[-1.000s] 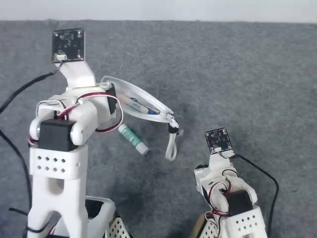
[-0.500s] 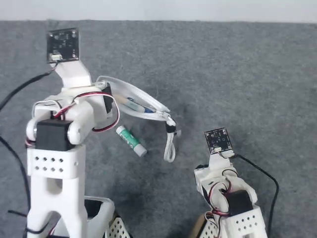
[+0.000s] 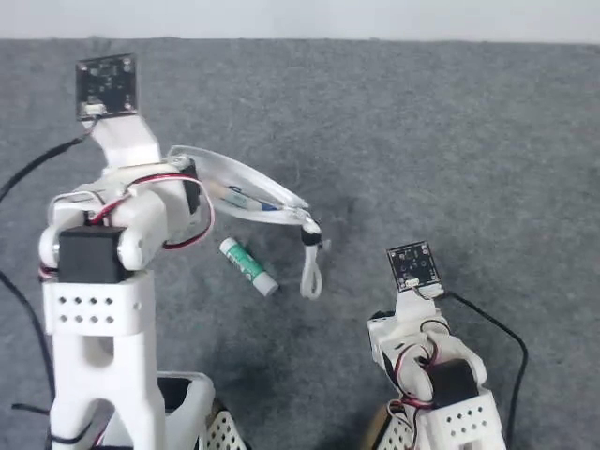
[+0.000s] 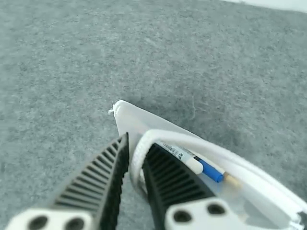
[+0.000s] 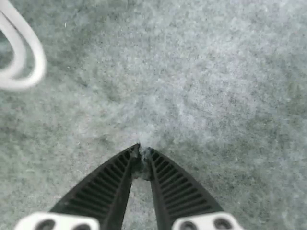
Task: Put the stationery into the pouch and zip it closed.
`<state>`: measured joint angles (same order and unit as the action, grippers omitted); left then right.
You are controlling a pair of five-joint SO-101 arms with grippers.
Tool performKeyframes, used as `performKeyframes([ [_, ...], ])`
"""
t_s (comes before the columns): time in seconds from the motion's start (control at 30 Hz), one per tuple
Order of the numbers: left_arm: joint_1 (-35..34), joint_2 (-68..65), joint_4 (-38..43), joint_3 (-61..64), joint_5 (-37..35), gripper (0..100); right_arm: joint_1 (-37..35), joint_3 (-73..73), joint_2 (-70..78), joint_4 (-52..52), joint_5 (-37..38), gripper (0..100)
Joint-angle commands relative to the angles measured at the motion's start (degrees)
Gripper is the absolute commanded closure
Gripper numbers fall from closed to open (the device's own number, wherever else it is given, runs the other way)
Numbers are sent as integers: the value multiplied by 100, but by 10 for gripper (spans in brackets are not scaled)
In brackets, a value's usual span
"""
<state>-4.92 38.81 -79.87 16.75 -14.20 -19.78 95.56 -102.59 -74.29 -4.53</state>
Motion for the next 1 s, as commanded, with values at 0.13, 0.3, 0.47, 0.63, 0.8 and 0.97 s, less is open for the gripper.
performKeyframes([
  [0.13, -352, 202, 176, -136, 26, 991, 66, 88, -92, -40, 70, 992],
  [0.3, -360, 202, 325, -198, 18, 991, 48, 88, -92, -40, 79, 992],
  [0.47, -695, 202, 53, -567, 0, 991, 92, 35, -101, 13, 88, 992],
  [0.63, -1292, 202, 62, -716, -431, 991, 101, -686, -101, 22, 88, 992],
  [0.8, -1925, 202, 88, -725, -721, 991, 66, -1310, -75, 330, 97, 992],
  [0.97, -2673, 202, 264, -690, -1099, 991, -224, -2084, 145, 558, 580, 993],
])
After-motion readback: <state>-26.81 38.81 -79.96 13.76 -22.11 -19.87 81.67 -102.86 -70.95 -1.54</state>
